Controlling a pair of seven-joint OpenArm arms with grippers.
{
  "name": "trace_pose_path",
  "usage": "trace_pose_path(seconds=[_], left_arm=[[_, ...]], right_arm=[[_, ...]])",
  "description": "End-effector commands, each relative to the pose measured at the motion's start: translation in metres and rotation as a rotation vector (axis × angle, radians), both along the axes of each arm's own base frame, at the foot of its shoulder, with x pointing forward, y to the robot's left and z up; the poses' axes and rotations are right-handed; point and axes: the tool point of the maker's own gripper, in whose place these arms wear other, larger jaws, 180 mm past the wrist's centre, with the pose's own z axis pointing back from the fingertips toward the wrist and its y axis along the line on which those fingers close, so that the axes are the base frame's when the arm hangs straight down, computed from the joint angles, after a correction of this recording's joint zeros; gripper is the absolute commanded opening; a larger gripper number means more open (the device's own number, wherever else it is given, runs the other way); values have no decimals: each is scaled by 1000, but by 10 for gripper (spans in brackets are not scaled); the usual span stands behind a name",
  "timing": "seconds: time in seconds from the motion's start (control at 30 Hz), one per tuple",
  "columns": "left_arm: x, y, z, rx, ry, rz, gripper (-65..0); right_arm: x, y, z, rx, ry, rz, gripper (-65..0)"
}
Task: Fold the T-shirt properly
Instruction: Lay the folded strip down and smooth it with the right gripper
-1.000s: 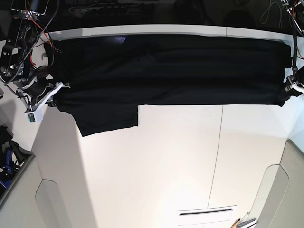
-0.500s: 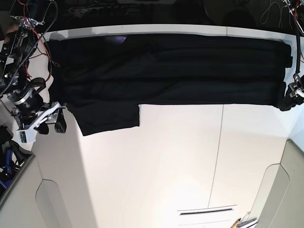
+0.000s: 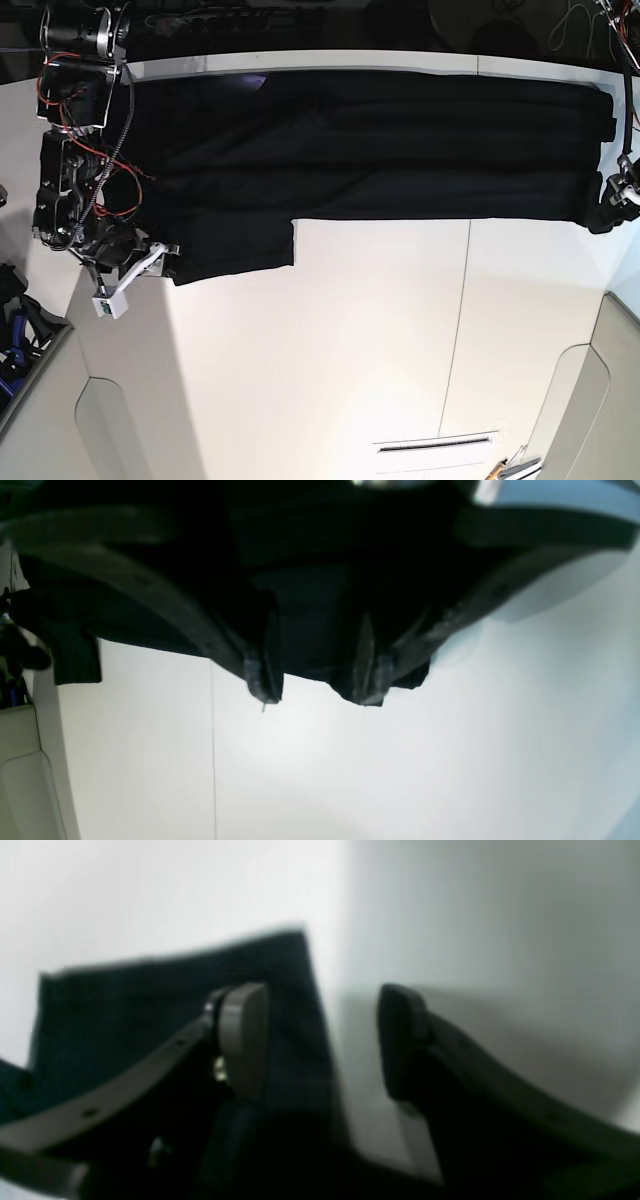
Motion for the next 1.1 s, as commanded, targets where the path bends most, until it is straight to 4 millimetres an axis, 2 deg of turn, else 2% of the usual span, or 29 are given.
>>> trace_pose_path(seconds=[0.0,0.03,0.07,0.13,0.17,0.27,0.4,0.5,0.6,0.67,0.87,0.97,1.07], left_arm=[[9,8,21,25,-60,-1,-381],[9,8,21,25,-60,-1,-381],[9,8,21,25,-60,-1,-381],[9,8,21,25,-60,-1,-381],[9,8,21,25,-60,-1,-381],[9,8,20,23,-61,0,-381],[9,4,17,10,-60,1,-381],[9,2,16,6,-59,1,-381],[9,2,16,6,-60,1,-381],[9,2,16,6,-59,1,-381],[9,2,16,6,-61,1,-381],[9,3,16,6,-61,1,-381],[9,3,17,6,-64,3,-381]], right_arm=[[9,-1,8,-26,-6,21,-318],[7,4,5,-32,4,41,-362],[6,8,3,-38,13,59,-436],[4,15,4,-46,17,94,-628],[5,17,6,-49,9,110,-650],[8,22,22,-48,-23,130,-650],[3,37,59,-49,-61,201,-650],[-13,53,89,-64,-148,277,-650],[-39,68,107,-77,-211,321,-650],[-62,80,108,-66,-222,341,-650],[-134,117,97,72,-162,375,-650],[-159,125,91,105,-128,414,-650],[-176,127,82,122,-85,423,-650]])
